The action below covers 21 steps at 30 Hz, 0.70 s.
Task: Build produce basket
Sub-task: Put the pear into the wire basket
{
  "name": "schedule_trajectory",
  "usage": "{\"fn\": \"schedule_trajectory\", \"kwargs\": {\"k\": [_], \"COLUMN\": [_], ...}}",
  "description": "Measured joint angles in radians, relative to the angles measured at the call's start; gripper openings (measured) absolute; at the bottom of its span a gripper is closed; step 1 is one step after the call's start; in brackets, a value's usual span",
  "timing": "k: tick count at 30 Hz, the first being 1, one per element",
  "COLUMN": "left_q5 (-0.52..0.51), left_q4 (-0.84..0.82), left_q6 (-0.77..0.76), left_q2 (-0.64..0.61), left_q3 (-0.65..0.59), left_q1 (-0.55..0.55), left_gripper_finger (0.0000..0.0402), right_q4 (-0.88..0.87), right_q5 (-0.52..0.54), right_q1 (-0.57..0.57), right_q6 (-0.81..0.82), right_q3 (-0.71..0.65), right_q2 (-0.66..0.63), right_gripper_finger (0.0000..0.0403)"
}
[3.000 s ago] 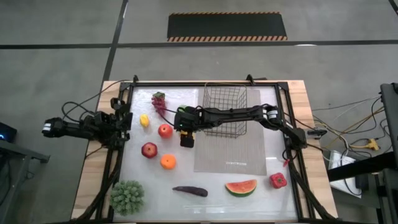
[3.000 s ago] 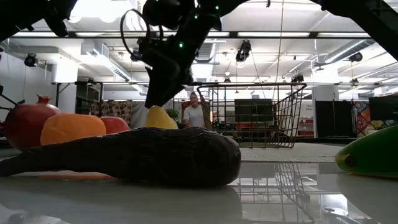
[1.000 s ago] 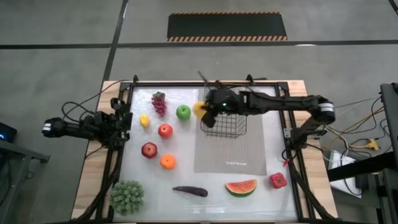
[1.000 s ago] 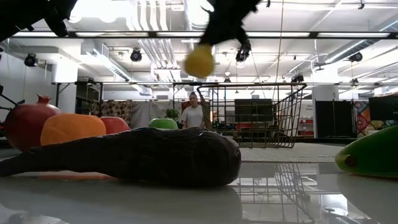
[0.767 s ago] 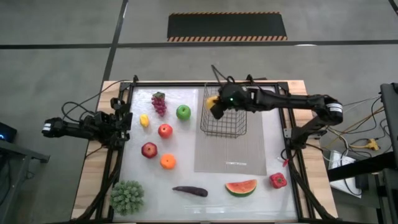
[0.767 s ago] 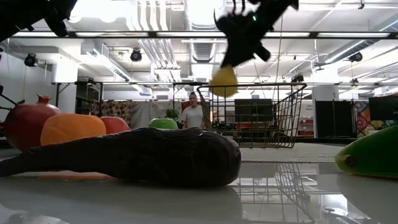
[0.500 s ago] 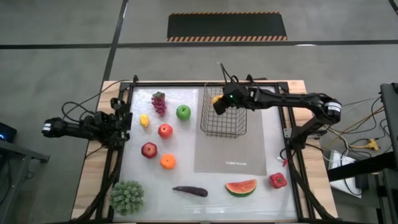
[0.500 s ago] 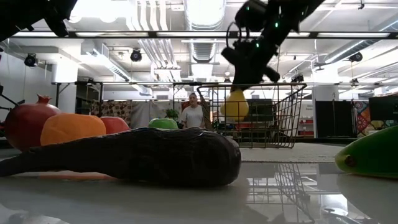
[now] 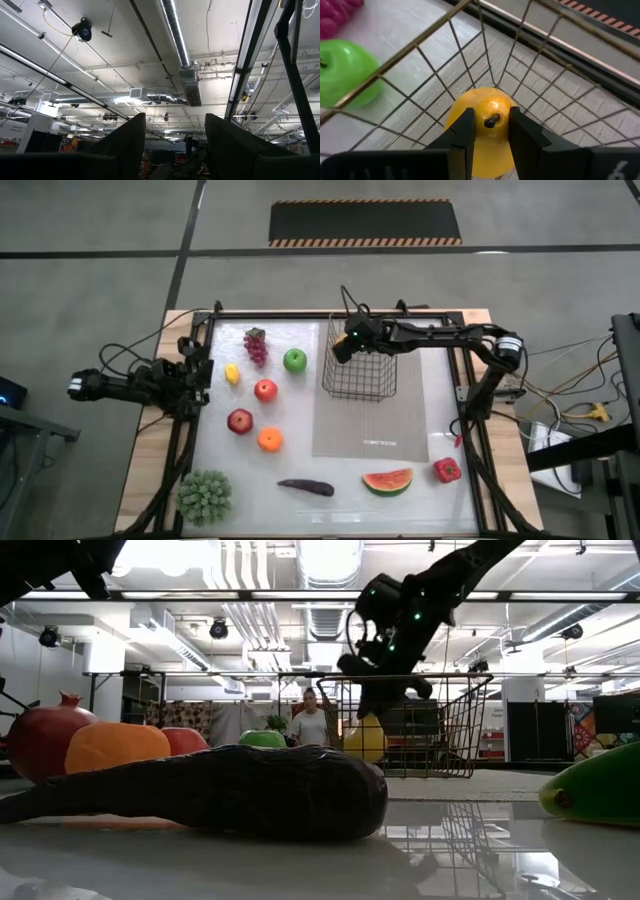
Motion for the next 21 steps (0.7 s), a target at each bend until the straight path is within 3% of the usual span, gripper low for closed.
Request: {"fn": "schedule_trajectory", "kwargs": {"k": [14, 21], "left_q5": [-0.004, -0.007], "left_q4": [-0.001, 0.0], "left_q6": [0.001, 0.0], "left_q2": [0.0, 0.0], "left_q3": [0.0, 0.0], "left_q1": [0.0, 0.0], "left_gripper_finger": [0.0189, 0.0189], "right_q4": [-0.032, -0.033], "right_q5": [0.024, 0.026], "right_q1": [-0.008, -0.008], "right_q6": [-0.013, -0.013], "right_q3": [0.056, 0.056], "right_q2": [0.076, 0.075], "right_gripper_finger": [0.0083, 0.013]}}
